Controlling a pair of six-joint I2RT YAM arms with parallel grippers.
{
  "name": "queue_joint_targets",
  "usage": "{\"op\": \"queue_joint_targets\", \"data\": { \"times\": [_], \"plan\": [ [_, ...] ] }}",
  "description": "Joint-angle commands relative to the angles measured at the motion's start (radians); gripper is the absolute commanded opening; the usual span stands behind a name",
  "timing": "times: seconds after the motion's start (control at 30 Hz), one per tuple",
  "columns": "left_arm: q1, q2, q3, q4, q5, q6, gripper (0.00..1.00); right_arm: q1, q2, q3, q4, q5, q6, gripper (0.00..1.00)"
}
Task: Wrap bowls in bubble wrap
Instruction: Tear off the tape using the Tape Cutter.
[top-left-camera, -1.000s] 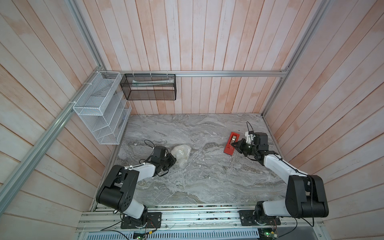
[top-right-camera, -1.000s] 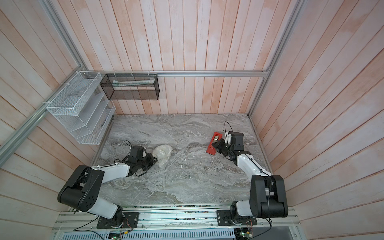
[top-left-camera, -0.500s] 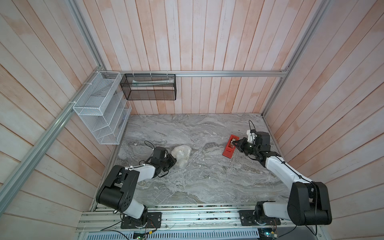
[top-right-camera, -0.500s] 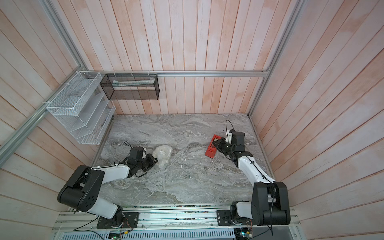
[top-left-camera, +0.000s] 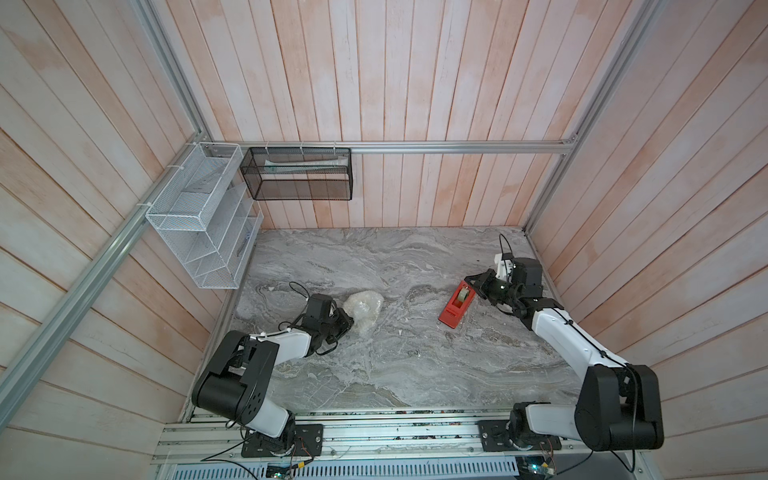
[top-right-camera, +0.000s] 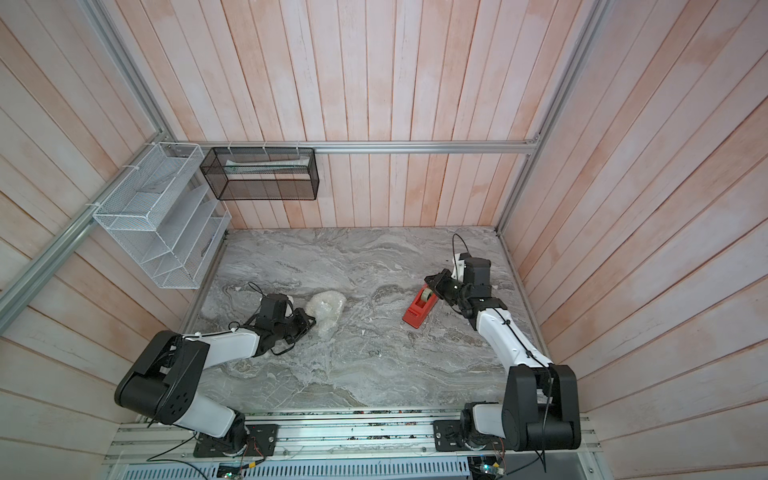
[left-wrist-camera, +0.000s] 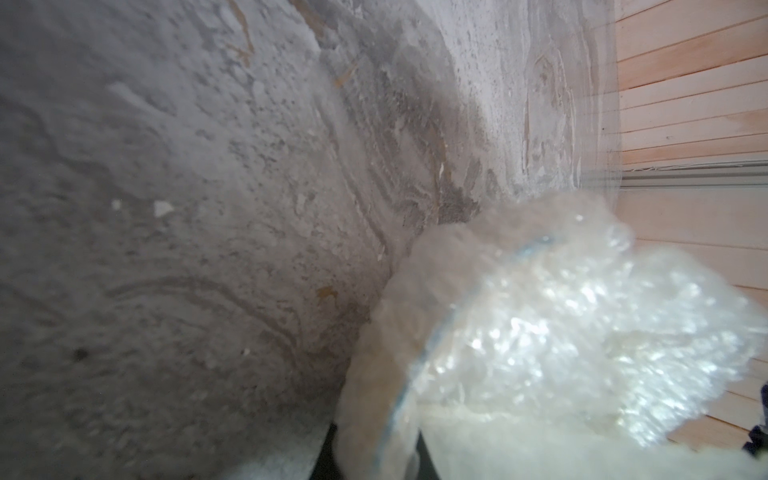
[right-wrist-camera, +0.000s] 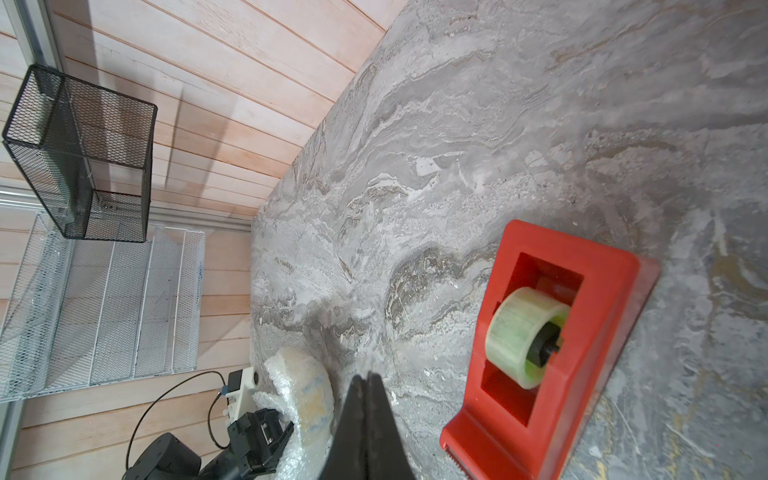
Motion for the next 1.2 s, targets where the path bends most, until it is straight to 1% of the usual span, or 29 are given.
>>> {"op": "queue_joint_targets", "data": {
  "times": [0.0,0.2,0.33,0.53,0.7,1.17],
  "plan": [
    [-0.007,-0.027,-0.003,0.031,0.009,0.012,0.11,0.027,-0.044,0.001,0.029,-0.026,0.014,0.00],
    [-0.007,-0.005,0.014,0.032,0.018,0.020,0.11,0.080,-0.110,-0.096,0.051,-0.002,0.061,0.00],
    [-0.008,0.006,0.026,0.027,0.030,0.026,0.11,0.120,-0.128,-0.146,0.062,0.014,0.086,0.00],
    [-0.009,-0.002,0.033,0.018,0.043,0.037,0.11,0.195,-0.160,-0.256,0.124,0.053,0.151,0.00],
    [-0.012,-0.014,0.032,0.011,0.048,0.048,0.11,0.232,-0.179,-0.339,0.173,0.073,0.189,0.00],
    [-0.013,-0.031,0.031,0.010,0.039,0.058,0.11,0.272,-0.152,-0.399,0.211,0.080,0.209,0.00]
  ]
}}
